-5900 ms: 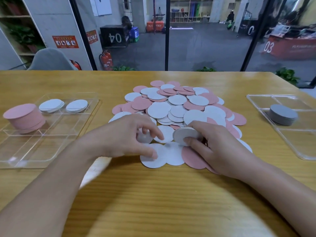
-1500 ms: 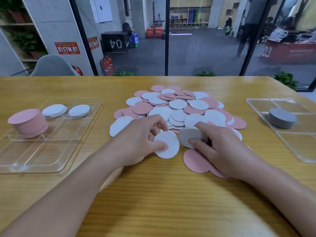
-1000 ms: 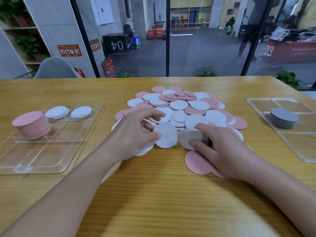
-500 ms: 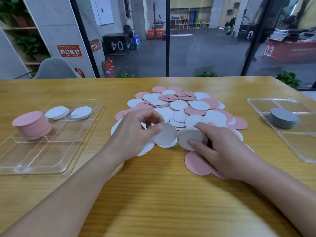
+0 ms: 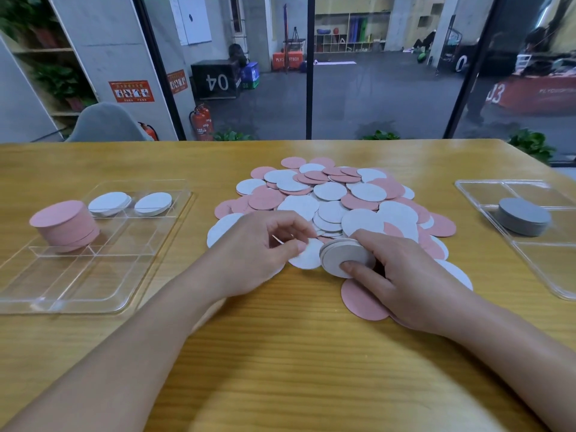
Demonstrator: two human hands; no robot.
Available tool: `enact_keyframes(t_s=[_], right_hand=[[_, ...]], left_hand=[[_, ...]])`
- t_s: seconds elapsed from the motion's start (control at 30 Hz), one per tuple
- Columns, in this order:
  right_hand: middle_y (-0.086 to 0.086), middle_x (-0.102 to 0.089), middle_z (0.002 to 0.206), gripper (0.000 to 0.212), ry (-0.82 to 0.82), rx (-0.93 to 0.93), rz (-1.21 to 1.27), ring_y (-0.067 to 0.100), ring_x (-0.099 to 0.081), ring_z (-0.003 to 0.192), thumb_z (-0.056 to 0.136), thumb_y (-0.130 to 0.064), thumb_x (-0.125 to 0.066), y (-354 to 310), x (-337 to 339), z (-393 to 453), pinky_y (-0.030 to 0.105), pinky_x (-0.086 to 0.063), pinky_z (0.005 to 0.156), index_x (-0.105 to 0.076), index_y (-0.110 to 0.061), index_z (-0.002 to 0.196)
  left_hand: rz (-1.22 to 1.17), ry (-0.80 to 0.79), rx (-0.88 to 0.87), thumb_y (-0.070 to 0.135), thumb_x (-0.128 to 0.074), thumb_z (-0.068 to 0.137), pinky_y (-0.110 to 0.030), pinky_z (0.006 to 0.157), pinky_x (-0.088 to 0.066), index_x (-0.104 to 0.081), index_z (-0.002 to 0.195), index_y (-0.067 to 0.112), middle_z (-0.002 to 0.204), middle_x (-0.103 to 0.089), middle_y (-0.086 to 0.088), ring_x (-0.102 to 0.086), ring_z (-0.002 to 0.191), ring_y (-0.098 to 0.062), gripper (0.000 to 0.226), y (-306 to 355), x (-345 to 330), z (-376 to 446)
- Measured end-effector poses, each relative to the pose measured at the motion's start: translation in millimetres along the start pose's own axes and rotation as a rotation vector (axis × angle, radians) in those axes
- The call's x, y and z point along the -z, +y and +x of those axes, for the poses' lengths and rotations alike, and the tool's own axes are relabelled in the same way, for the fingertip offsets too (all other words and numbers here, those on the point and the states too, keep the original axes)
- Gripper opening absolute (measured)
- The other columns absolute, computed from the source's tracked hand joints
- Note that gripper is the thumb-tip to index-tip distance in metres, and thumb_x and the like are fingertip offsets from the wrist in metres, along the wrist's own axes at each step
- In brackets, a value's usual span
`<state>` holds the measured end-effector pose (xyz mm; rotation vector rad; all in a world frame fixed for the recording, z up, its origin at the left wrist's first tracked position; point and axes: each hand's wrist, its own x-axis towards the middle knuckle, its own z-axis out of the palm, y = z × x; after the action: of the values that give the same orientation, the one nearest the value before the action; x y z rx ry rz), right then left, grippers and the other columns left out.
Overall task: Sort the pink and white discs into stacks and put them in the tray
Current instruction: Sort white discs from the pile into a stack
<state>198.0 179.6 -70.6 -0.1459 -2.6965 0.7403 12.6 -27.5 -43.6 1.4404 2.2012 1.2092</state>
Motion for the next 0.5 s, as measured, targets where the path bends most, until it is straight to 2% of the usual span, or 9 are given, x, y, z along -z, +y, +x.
enact_keyframes(t_s=[0.07,0.1,0.17,0.23,0.3,0.4,0.5], right_hand=[[-0.012,-0.056,0.084,0.028,-0.002,0.005,-0.005,0.016,-0.051,0.076,0.106,-0.04,-0.06,-0.2,0.2,-0.2,0.024,-0.036,0.062,-0.047,-0.028,0.084],[-0.013,-0.057,0.085,0.028,-0.004,0.009,-0.006,0.016,-0.051,0.077,0.106,-0.039,-0.06,-0.2,0.6,-0.3,0.024,-0.036,0.063,-0.047,-0.028,0.084],[-0.014,-0.057,0.085,0.027,-0.012,0.007,0.006,0.015,-0.051,0.076,0.106,-0.039,-0.061,0.6,0.5,-0.6,0.023,-0.036,0.063,-0.048,-0.027,0.085],[-0.014,-0.058,0.085,0.027,-0.016,0.002,0.019,0.015,-0.05,0.074,0.106,-0.038,-0.061,1.0,0.4,-0.7,0.022,-0.036,0.062,-0.048,-0.026,0.085],[-0.013,-0.057,0.084,0.028,-0.015,0.004,0.02,0.016,-0.05,0.074,0.106,-0.039,-0.061,1.0,-0.1,-0.4,0.024,-0.037,0.062,-0.048,-0.026,0.085],[-0.011,-0.057,0.084,0.026,-0.013,0.004,0.021,0.017,-0.051,0.075,0.106,-0.039,-0.061,1.4,-0.4,-0.3,0.025,-0.037,0.062,-0.05,-0.026,0.086],[-0.012,-0.057,0.083,0.027,-0.013,-0.001,0.027,0.016,-0.05,0.074,0.106,-0.038,-0.062,1.5,0.3,-0.7,0.024,-0.036,0.062,-0.049,-0.026,0.085]], left_hand=[[0.182,0.028,0.045,0.028,-0.08,0.099,-0.017,0.079,-0.046,-0.079,0.111,0.04,0.107,-0.069,0.02,-0.063,0.091,-0.004,0.018,-5.3,20.5,-2.3],[0.251,0.012,0.082,0.036,-0.084,0.095,-0.019,0.081,-0.045,-0.076,0.116,0.044,0.111,-0.066,0.023,-0.061,0.097,-0.004,0.024,-8.5,31.6,-4.6],[0.354,-0.089,0.172,0.052,-0.089,0.086,-0.019,0.088,-0.045,-0.067,0.13,0.054,0.126,-0.056,0.032,-0.056,0.111,0.004,0.05,-14.8,52.0,-12.8],[0.422,-0.207,0.238,0.065,-0.091,0.078,-0.022,0.095,-0.048,-0.056,0.141,0.062,0.135,-0.044,0.039,-0.052,0.116,0.014,0.072,-18.6,64.2,-20.2],[0.431,-0.27,0.263,0.069,-0.091,0.076,-0.027,0.093,-0.052,-0.054,0.144,0.063,0.135,-0.039,0.041,-0.053,0.107,0.02,0.077,-19.4,67.0,-22.8],[0.392,-0.268,0.26,0.061,-0.09,0.082,-0.021,0.085,-0.046,-0.059,0.142,0.059,0.124,-0.042,0.037,-0.056,0.097,0.019,0.068,-15.9,59.3,-20.1],[0.381,-0.235,0.22,0.058,-0.089,0.086,-0.018,0.086,-0.043,-0.06,0.142,0.056,0.12,-0.05,0.029,-0.055,0.098,0.014,0.063,-14.6,44.7,-17.0]])
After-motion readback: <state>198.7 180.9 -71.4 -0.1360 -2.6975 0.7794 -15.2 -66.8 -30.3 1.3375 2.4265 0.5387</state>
